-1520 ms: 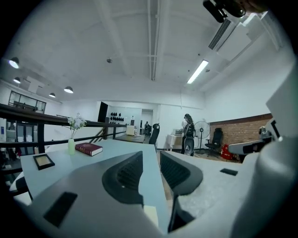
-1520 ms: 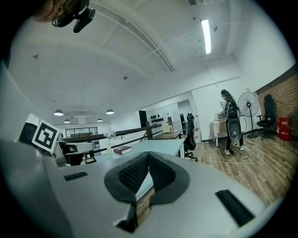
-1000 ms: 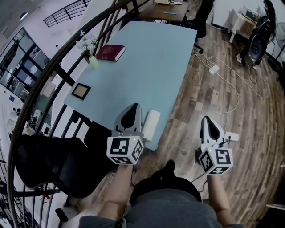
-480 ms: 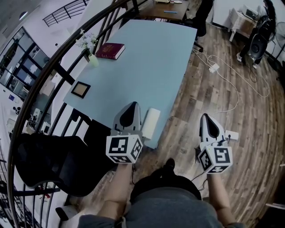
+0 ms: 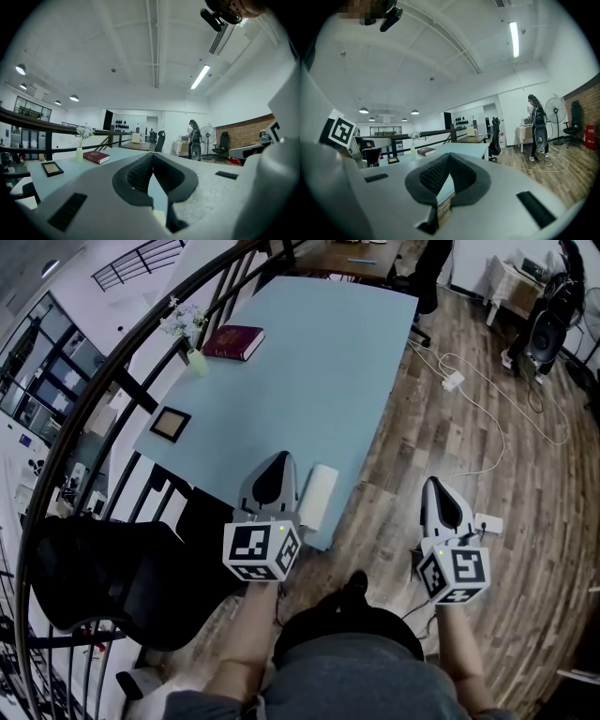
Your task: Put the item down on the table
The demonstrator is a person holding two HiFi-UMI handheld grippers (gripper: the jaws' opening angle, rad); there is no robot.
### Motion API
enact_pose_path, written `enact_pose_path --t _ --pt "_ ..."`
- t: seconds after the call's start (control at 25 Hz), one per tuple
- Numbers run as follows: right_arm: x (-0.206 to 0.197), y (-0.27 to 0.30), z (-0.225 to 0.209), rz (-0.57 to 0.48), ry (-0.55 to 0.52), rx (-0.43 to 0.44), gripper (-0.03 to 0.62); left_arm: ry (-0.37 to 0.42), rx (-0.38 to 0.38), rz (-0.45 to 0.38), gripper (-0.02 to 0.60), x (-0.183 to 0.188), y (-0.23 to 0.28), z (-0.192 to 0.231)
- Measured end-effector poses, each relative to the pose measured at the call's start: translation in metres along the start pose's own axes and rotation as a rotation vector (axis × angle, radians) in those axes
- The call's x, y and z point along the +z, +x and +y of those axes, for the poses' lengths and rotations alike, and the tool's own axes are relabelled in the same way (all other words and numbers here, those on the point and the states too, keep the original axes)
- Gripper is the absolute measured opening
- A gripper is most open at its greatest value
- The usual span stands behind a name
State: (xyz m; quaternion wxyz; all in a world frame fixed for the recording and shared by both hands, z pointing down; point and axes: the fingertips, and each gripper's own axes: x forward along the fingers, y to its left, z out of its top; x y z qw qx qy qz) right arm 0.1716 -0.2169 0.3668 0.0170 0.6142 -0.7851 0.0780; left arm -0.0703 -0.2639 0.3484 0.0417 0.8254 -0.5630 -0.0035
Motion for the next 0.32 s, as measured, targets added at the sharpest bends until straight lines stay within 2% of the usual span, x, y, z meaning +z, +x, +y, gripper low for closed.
enact_pose_path --t 0.32 --pt "0.0005 0.0036 -0.0014 -0.012 -0.001 0.003 0.002 0.015 0.003 -0.004 0.006 0.002 0.0015 0.002"
